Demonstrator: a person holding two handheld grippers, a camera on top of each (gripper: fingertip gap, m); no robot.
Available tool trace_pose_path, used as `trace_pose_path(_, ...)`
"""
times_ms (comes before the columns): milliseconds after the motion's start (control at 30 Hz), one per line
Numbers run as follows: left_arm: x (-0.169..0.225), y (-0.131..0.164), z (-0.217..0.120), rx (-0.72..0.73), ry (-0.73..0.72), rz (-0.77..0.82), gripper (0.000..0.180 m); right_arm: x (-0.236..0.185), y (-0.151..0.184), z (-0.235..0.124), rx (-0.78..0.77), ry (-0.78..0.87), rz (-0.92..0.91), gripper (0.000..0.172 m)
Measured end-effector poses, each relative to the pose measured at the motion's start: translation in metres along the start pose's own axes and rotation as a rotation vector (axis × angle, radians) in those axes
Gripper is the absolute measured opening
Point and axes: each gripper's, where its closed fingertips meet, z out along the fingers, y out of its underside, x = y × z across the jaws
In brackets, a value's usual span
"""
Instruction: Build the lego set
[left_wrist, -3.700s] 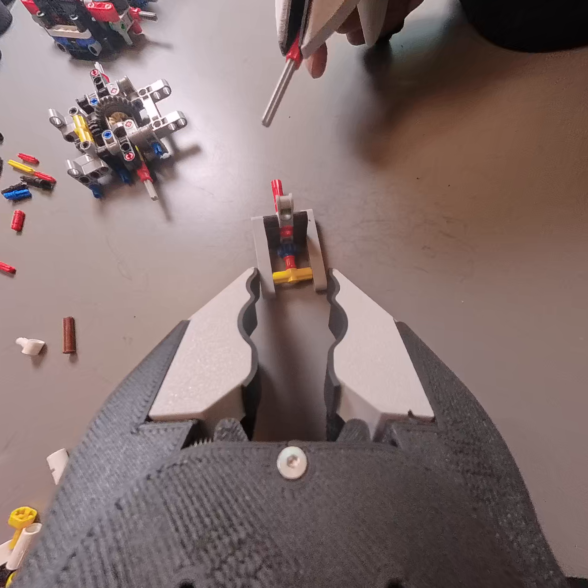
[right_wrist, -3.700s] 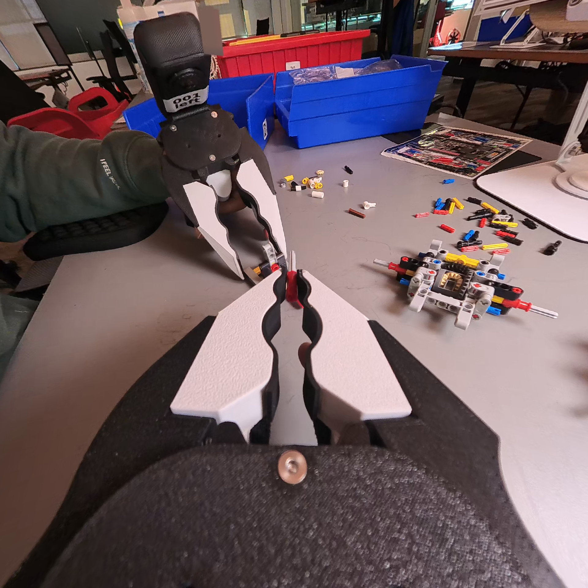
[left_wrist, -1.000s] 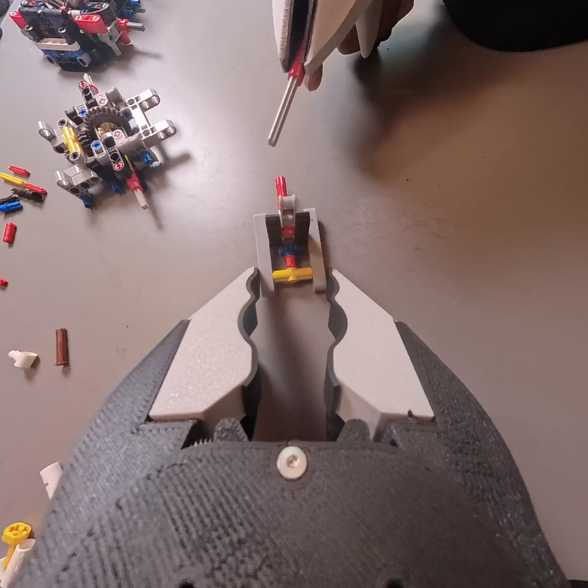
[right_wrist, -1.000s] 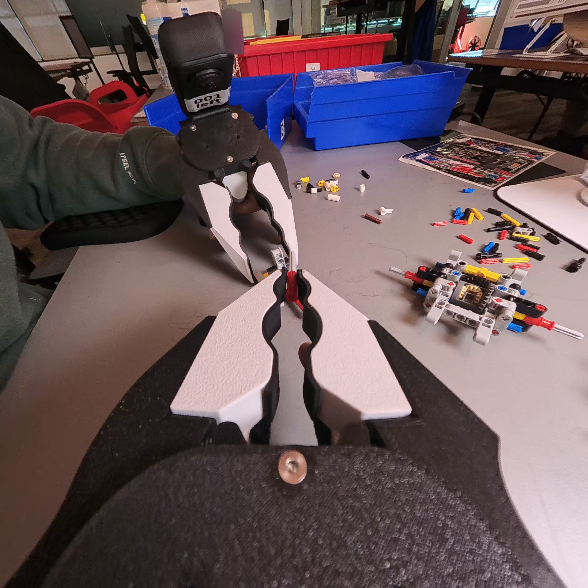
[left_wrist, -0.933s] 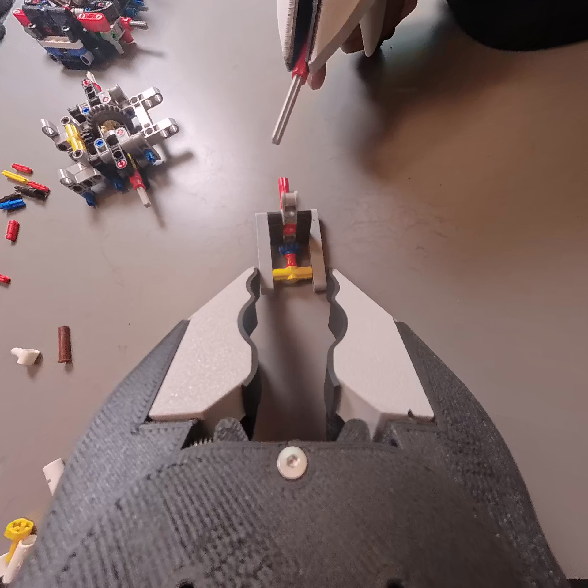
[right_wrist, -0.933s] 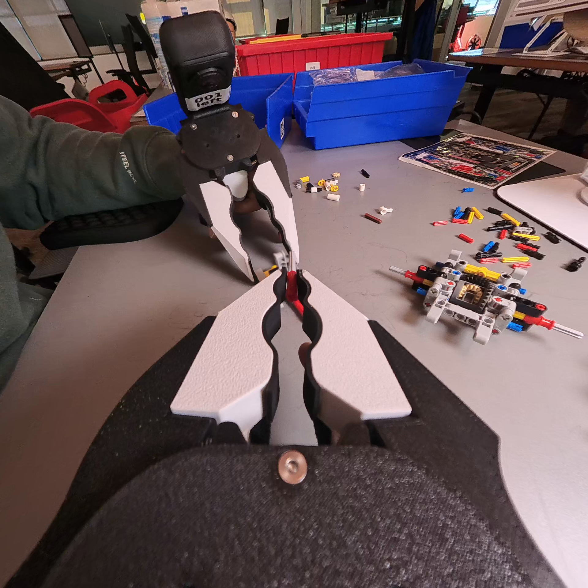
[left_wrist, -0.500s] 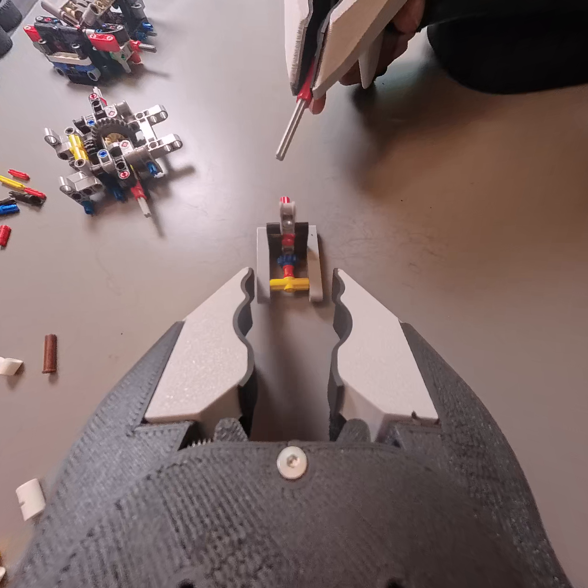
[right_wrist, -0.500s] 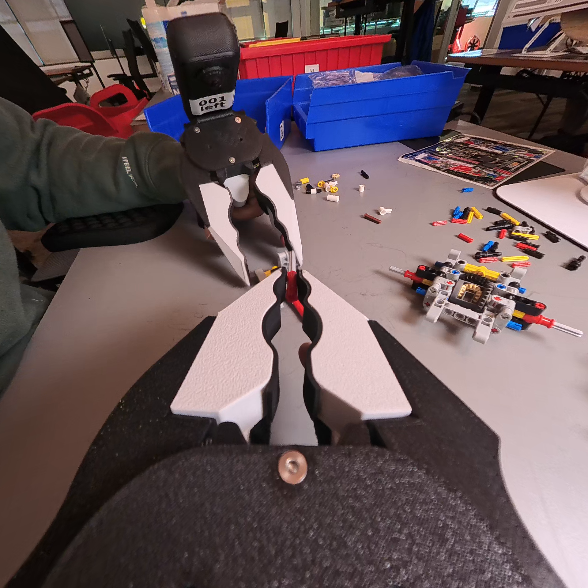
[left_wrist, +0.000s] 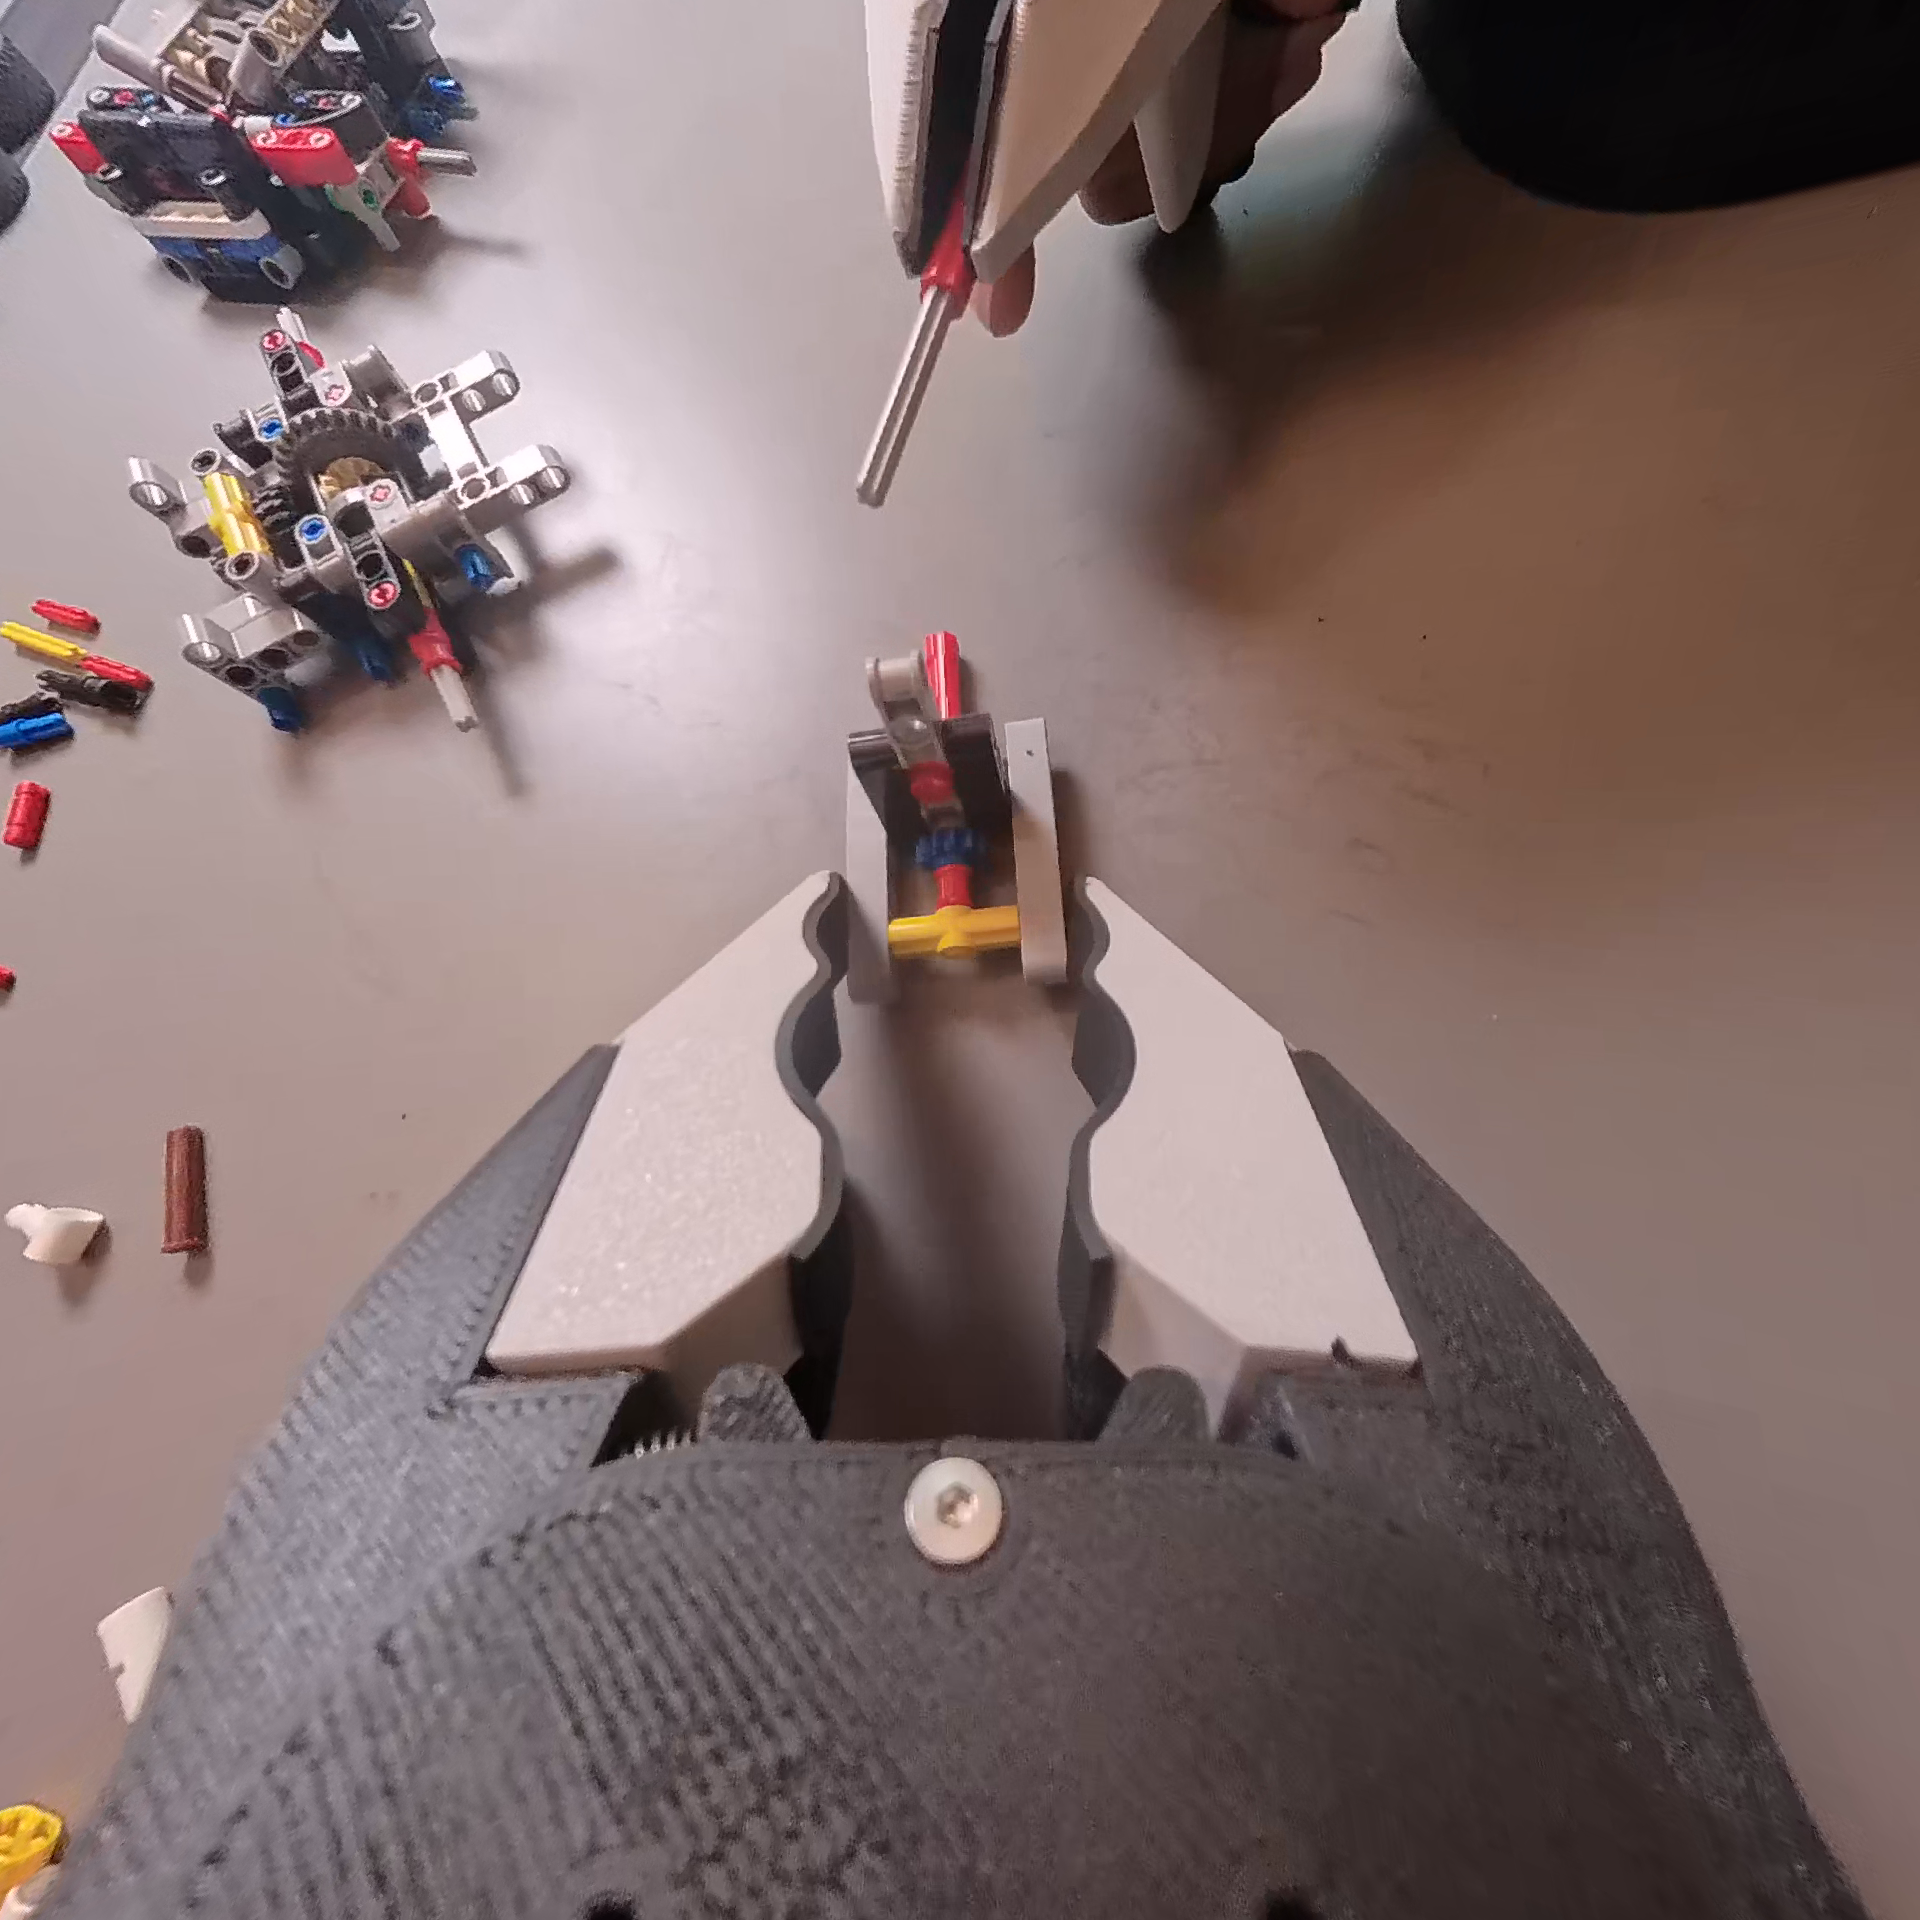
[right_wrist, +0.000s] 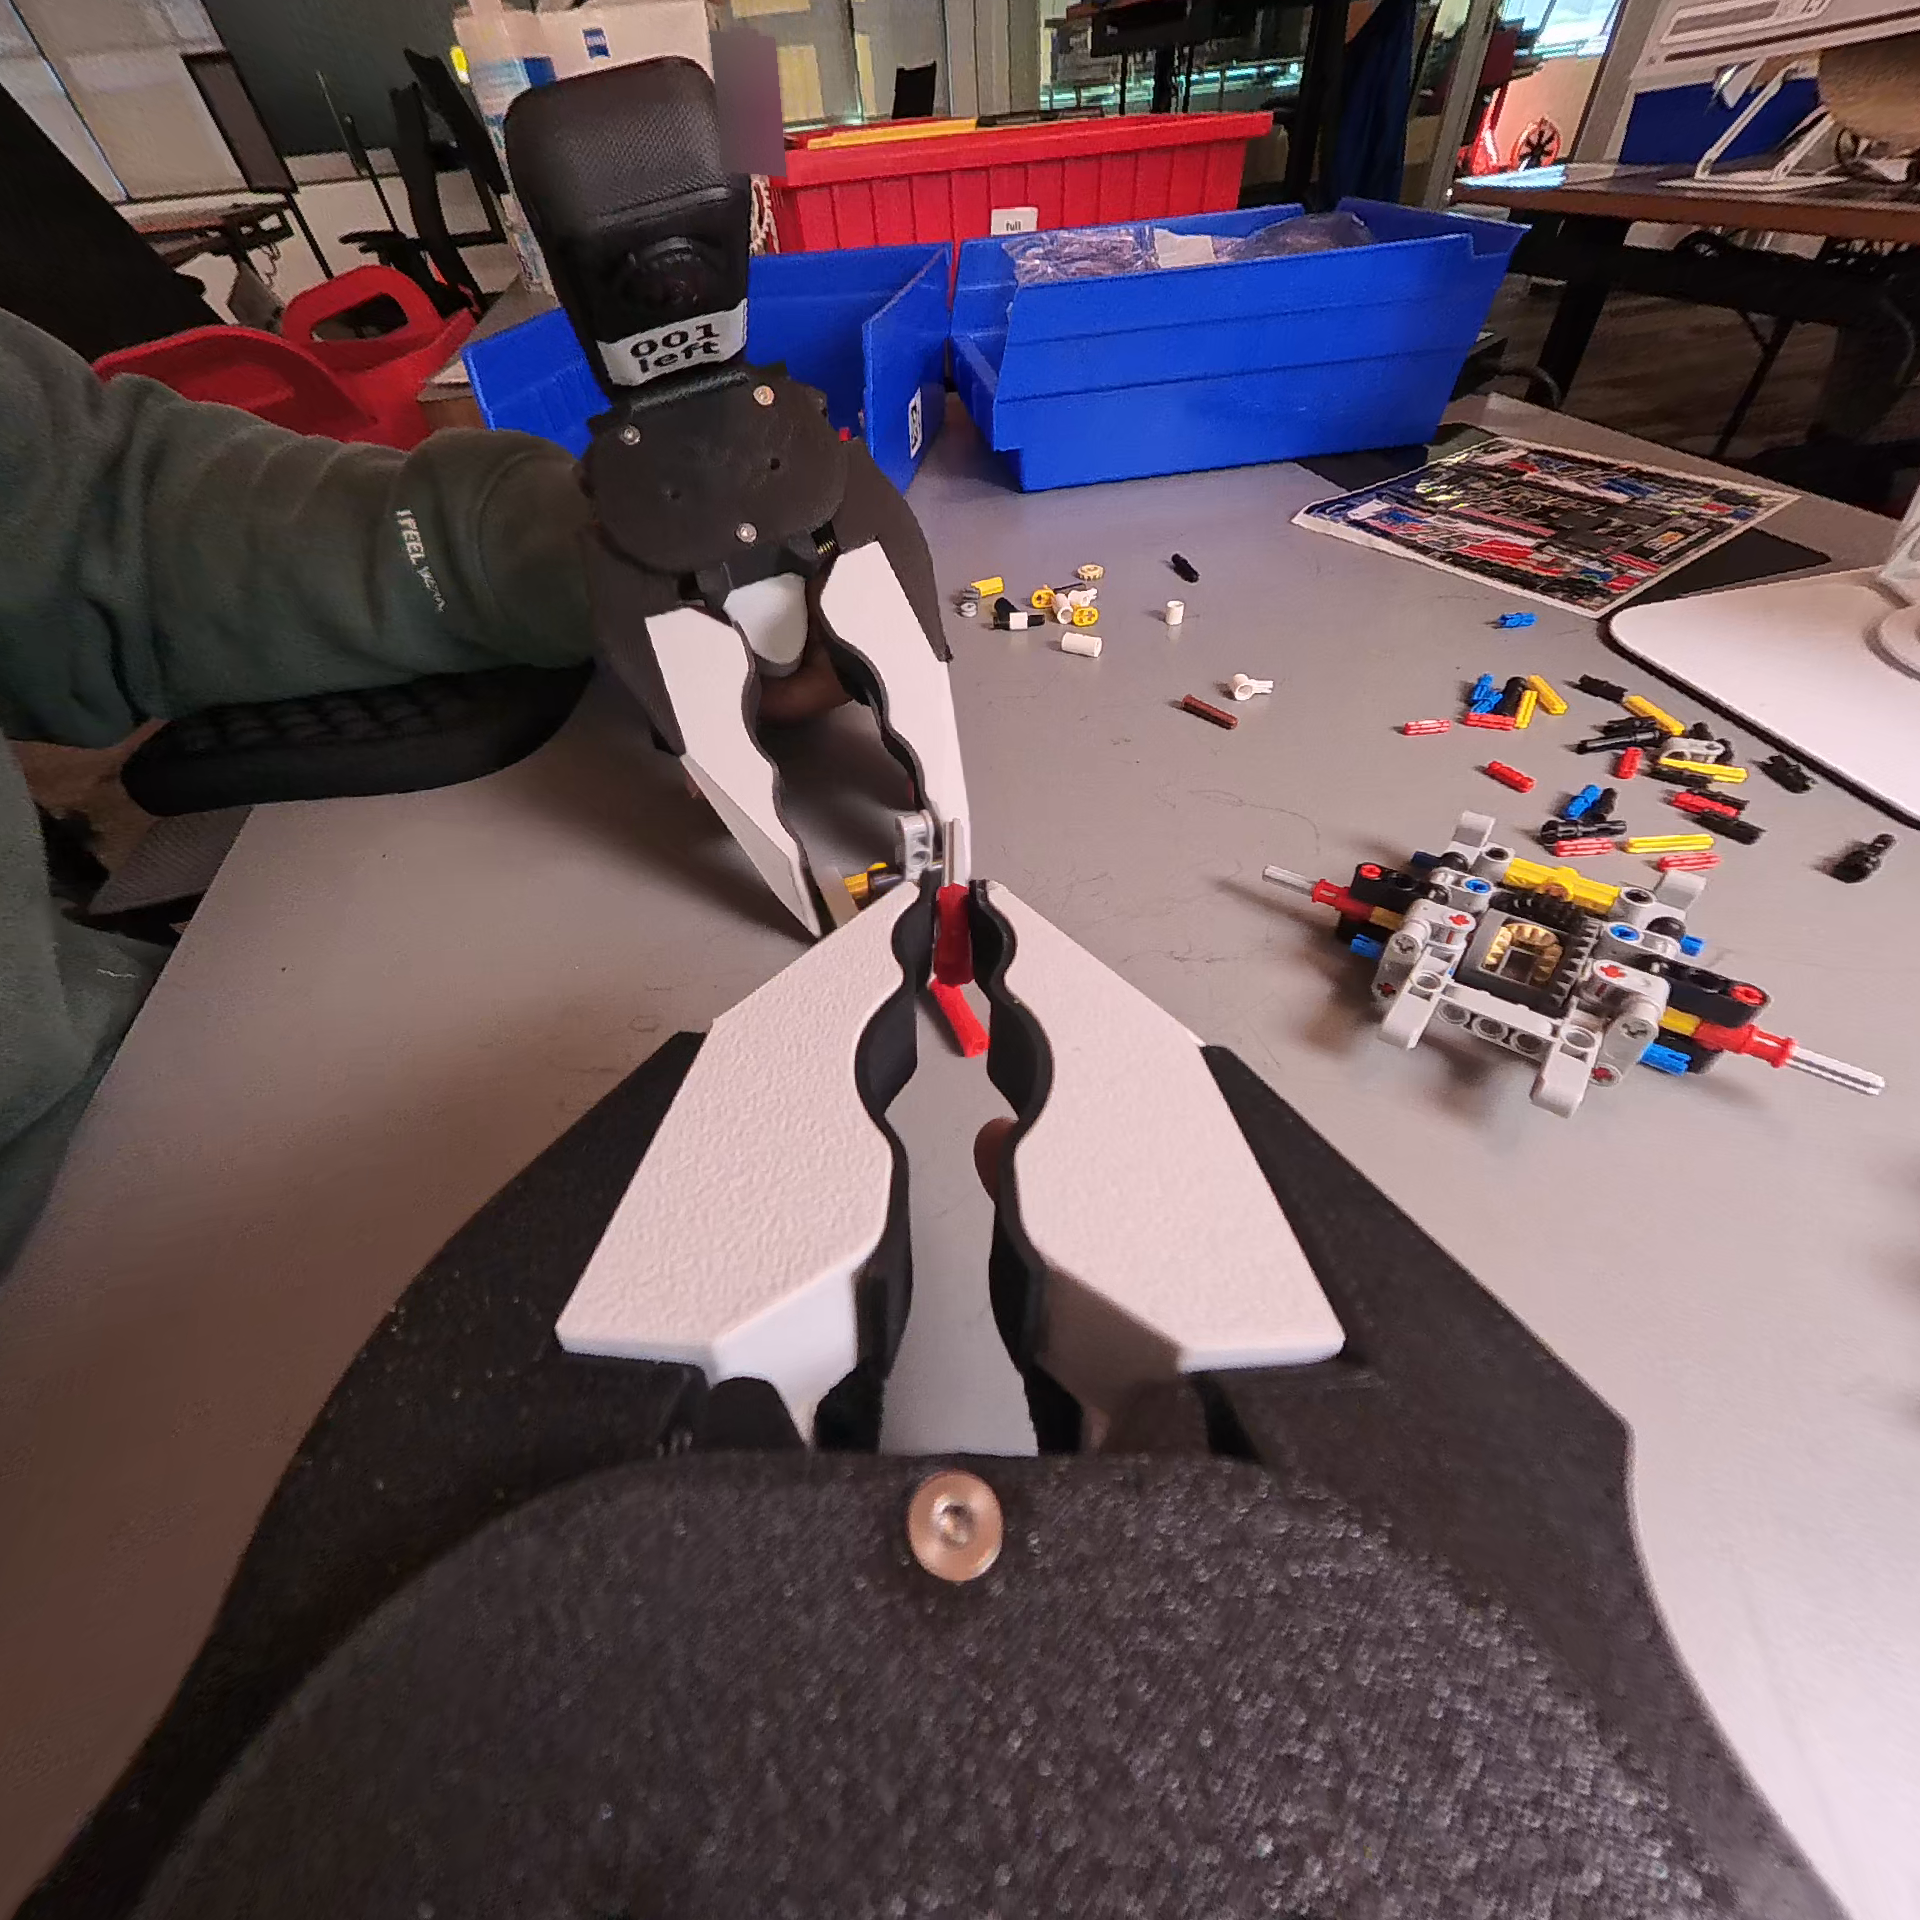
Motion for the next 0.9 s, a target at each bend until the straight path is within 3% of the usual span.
trace_pose_path(300, 0.008, 0.007, -0.006, -0.004, 0.067, 0.025, 0.041, 0.000, 0.000, -0.001, -0.001, -0.001, 0.000, 0.004)
trace_pose_path(900, 0.004, -0.003, -0.007, 0.048, 0.049, -0.007, 0.046, 0.001, 0.000, -0.001, -0.002, 0.000, 0.008, 0.004)
